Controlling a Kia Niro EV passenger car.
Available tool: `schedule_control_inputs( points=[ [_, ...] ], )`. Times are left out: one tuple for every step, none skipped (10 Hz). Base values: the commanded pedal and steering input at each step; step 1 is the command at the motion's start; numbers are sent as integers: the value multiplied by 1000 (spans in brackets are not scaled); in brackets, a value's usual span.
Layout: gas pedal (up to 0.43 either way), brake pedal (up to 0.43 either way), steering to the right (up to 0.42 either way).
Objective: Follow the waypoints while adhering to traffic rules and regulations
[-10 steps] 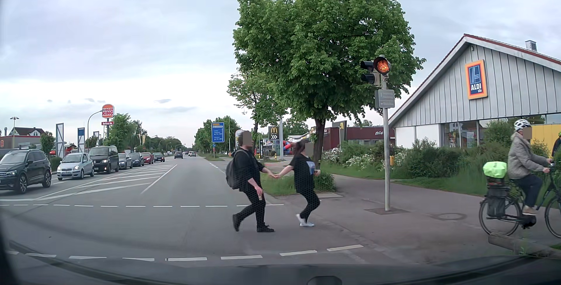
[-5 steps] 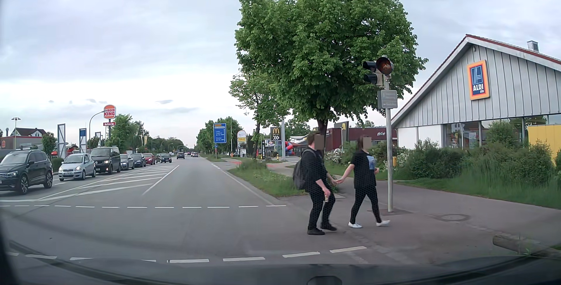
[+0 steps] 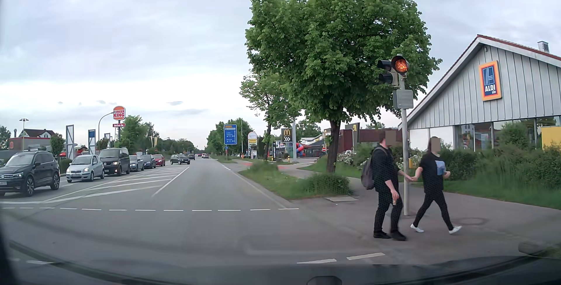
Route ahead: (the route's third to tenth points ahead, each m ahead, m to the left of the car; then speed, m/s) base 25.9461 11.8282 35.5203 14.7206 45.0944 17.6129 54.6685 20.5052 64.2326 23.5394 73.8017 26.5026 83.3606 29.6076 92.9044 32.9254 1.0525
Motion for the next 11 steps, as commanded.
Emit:
schedule_control_inputs(
  points=[
    [319, 0, -425],
    [350, 0, -406],
    [370, 0, -384],
    [390, 0, -351],
    [398, 0, -310],
    [421, 0, -276],
    [441, 0, -235],
    [449, 0, -208],
    [461, 0, -185],
    [469, 0, -167],
    [480, 0, -158]
  ],
)
